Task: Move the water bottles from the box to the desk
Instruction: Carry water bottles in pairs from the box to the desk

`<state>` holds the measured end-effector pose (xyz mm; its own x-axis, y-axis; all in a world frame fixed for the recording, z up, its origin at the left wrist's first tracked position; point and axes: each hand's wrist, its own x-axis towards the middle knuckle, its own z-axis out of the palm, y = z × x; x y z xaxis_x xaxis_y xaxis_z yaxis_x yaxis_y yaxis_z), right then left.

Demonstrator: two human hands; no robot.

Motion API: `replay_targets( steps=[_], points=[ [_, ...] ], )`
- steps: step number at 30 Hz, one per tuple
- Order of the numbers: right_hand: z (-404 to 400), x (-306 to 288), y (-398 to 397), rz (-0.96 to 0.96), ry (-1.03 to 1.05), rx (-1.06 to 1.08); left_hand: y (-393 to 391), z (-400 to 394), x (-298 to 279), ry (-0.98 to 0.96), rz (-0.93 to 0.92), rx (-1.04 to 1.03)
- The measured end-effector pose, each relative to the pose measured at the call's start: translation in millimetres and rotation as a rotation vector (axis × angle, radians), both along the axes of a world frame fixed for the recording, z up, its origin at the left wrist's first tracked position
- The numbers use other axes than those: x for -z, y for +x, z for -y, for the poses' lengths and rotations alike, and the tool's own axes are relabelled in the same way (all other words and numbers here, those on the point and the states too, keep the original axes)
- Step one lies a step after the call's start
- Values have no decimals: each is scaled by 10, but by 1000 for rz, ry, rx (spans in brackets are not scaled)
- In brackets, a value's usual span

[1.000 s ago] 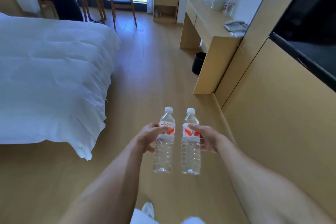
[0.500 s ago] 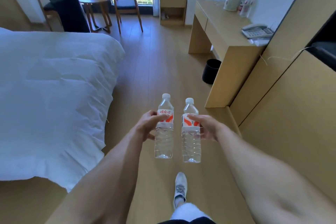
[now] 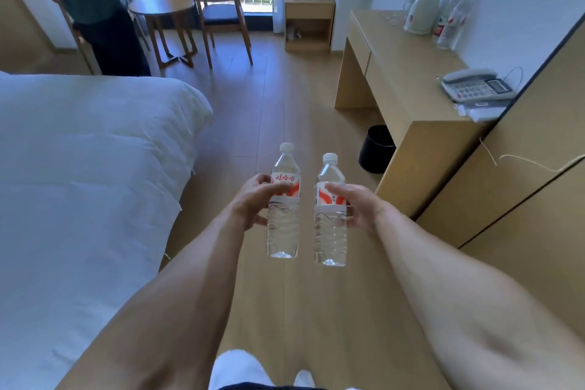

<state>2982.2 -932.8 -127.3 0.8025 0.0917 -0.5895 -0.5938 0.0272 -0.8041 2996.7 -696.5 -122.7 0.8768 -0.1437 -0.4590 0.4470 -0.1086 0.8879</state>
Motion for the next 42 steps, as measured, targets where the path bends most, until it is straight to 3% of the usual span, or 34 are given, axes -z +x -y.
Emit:
replay_targets(
  steps=[13, 26, 42],
  points=[
    [243, 92, 2193, 18, -42, 120, 2547, 316, 176, -28, 16, 96],
    [458, -72, 4500, 42, 14, 254, 5066, 578, 2, -3, -11, 222],
    [1852, -9, 6969, 64, 8, 361, 7771, 2097, -57, 30, 24, 342]
  ],
)
